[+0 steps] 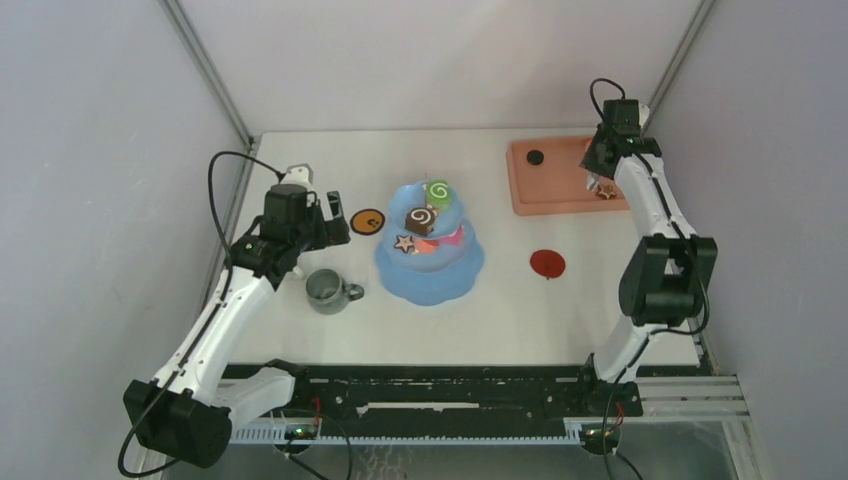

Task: Serve the afternoon tea

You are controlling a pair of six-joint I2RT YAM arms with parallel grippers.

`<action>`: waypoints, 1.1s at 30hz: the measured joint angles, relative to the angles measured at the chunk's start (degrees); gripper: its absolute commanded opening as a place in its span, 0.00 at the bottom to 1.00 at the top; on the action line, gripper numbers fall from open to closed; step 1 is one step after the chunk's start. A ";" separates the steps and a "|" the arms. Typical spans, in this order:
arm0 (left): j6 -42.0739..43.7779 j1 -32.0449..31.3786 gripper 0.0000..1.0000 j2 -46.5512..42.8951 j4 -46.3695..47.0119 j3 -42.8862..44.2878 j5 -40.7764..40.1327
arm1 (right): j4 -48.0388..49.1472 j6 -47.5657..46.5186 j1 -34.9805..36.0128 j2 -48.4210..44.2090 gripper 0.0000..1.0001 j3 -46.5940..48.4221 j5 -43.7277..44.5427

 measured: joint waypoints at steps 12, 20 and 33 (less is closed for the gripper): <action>0.63 1.66 1.00 0.90 0.81 0.00 -2.25 | -0.59 0.00 3.41 18.99 0.23 18.43 1.70; 1.05 2.62 1.00 1.38 1.01 0.00 -2.45 | -3.17 0.22 2.78 25.03 0.17 24.90 1.60; 1.03 2.71 1.00 2.14 1.22 0.00 -1.99 | -2.27 0.24 0.04 19.89 0.19 12.96 3.28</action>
